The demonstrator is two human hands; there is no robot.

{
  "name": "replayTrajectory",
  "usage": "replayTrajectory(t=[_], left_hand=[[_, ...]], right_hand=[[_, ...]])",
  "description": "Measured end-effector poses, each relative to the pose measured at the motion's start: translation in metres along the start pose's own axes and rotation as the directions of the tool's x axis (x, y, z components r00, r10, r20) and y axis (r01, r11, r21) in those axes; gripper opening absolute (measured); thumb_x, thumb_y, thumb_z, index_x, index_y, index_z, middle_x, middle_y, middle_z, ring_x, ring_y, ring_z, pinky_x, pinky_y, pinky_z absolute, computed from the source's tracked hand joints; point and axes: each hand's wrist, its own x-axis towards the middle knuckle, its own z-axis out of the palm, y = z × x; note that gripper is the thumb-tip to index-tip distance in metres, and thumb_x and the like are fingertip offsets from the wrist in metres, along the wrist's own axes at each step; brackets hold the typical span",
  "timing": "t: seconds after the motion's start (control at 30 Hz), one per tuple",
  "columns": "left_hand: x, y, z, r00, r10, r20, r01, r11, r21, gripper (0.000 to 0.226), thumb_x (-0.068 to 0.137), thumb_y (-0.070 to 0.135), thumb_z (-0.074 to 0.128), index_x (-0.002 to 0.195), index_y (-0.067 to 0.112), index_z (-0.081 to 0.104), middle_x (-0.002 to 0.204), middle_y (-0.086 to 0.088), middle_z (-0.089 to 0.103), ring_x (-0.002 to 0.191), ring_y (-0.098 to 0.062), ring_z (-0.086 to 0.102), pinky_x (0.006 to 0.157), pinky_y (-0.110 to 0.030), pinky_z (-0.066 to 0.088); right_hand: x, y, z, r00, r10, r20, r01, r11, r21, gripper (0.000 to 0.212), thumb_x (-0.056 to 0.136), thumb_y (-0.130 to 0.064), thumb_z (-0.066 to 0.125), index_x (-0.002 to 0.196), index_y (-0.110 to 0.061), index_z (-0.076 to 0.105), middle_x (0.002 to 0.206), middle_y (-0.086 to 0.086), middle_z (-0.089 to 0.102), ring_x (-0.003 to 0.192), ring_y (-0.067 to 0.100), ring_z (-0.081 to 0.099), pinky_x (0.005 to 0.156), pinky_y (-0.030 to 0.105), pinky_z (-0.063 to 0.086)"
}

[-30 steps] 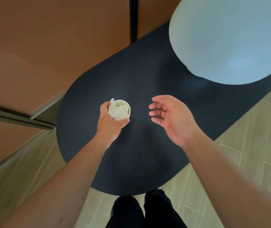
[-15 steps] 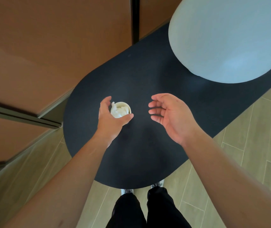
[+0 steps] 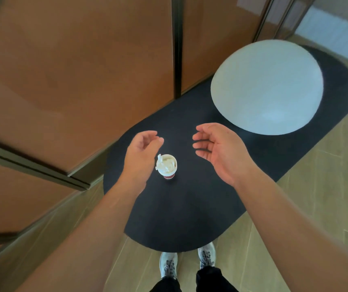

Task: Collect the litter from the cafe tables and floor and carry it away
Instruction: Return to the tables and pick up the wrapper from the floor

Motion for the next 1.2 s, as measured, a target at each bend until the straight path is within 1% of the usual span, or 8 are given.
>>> replayTrajectory(t=[0.1, 0.23, 0.33, 0.6, 0.73, 0.83, 0.93, 1.2], left_hand=[[-0.008, 0.023, -0.011, 0.999, 0.041, 0.014, -0.04, 0.999, -0.032, 0.014, 0.087, 0.035, 0.068, 0.1, 0.037, 0.068, 0.097, 0.024, 0.072, 0.094, 0.0, 0.068, 0.077, -0.021, 0.047], [-0.02, 0.049, -0.031, 0.997, 0.071, 0.014, -0.069, 0.993, -0.099, 0.021, 0.078, 0.04, 0.066, 0.098, 0.035, 0.069, 0.105, 0.012, 0.074, 0.09, -0.002, 0.07, 0.08, -0.027, 0.048], [-0.033, 0.062, -0.045, 0.996, 0.093, 0.0, -0.092, 0.988, -0.123, 0.03, 0.067, 0.049, 0.069, 0.095, 0.037, 0.07, 0.102, 0.01, 0.075, 0.089, -0.006, 0.071, 0.081, -0.029, 0.048], [-0.072, 0.077, -0.068, 0.982, 0.124, -0.144, -0.147, 0.975, -0.168, 0.022, 0.066, 0.05, 0.069, 0.086, 0.042, 0.074, 0.095, 0.01, 0.075, 0.084, -0.01, 0.068, 0.084, -0.034, 0.047], [-0.099, 0.077, -0.067, 0.961, 0.121, -0.247, -0.166, 0.971, -0.172, 0.018, 0.066, 0.05, 0.069, 0.083, 0.044, 0.074, 0.094, 0.01, 0.075, 0.08, -0.008, 0.068, 0.08, -0.032, 0.047], [-0.118, 0.073, -0.068, 0.935, 0.12, -0.333, -0.191, 0.963, -0.188, 0.01, 0.075, 0.041, 0.067, 0.082, 0.042, 0.075, 0.094, 0.008, 0.075, 0.079, -0.009, 0.068, 0.081, -0.032, 0.047], [-0.139, 0.069, -0.069, 0.904, 0.118, -0.412, -0.209, 0.96, -0.186, 0.011, 0.078, 0.038, 0.065, 0.081, 0.042, 0.075, 0.092, 0.009, 0.076, 0.079, -0.009, 0.067, 0.081, -0.032, 0.047], [-0.206, 0.05, -0.088, 0.775, 0.084, -0.626, -0.248, 0.952, -0.179, 0.016, 0.084, 0.032, 0.062, 0.098, 0.027, 0.07, 0.09, 0.008, 0.075, 0.081, -0.011, 0.066, 0.073, -0.028, 0.047]], right_hand=[[-0.011, -0.011, 0.01, 0.999, -0.034, 0.001, 0.034, 0.999, -0.001, 0.026, 0.087, -0.027, 0.058, 0.105, -0.012, 0.068, 0.083, -0.001, 0.071, 0.075, 0.013, 0.067, 0.071, 0.028, 0.056], [-0.023, -0.022, 0.023, 0.997, -0.075, 0.015, 0.075, 0.997, 0.001, 0.025, 0.086, -0.029, 0.059, 0.104, -0.013, 0.068, 0.083, -0.001, 0.071, 0.075, 0.013, 0.068, 0.07, 0.028, 0.055], [-0.028, -0.03, 0.033, 0.993, -0.104, 0.057, 0.104, 0.995, -0.002, 0.024, 0.085, -0.03, 0.06, 0.101, -0.015, 0.069, 0.084, 0.0, 0.072, 0.076, 0.013, 0.068, 0.07, 0.027, 0.055], [-0.033, -0.045, 0.055, 0.967, -0.108, 0.231, 0.118, 0.993, -0.027, 0.018, 0.087, -0.027, 0.062, 0.097, -0.014, 0.069, 0.085, 0.003, 0.071, 0.075, 0.015, 0.068, 0.068, 0.027, 0.056], [-0.038, -0.049, 0.059, 0.935, -0.096, 0.342, 0.119, 0.992, -0.049, 0.018, 0.083, -0.028, 0.064, 0.094, -0.016, 0.071, 0.085, 0.002, 0.071, 0.075, 0.015, 0.068, 0.07, 0.028, 0.057], [-0.043, -0.048, 0.063, 0.904, -0.067, 0.422, 0.101, 0.993, -0.06, 0.016, 0.08, -0.028, 0.065, 0.09, -0.018, 0.071, 0.084, 0.002, 0.071, 0.074, 0.015, 0.067, 0.068, 0.028, 0.056], [-0.049, -0.044, 0.067, 0.861, -0.038, 0.508, 0.088, 0.993, -0.074, 0.019, 0.077, -0.03, 0.065, 0.09, -0.018, 0.071, 0.083, 0.001, 0.07, 0.073, 0.016, 0.066, 0.066, 0.027, 0.055], [-0.078, -0.025, 0.099, 0.715, 0.044, 0.697, 0.065, 0.989, -0.13, 0.022, 0.073, -0.032, 0.065, 0.089, -0.018, 0.071, 0.081, 0.0, 0.07, 0.072, 0.015, 0.065, 0.064, 0.026, 0.054]])
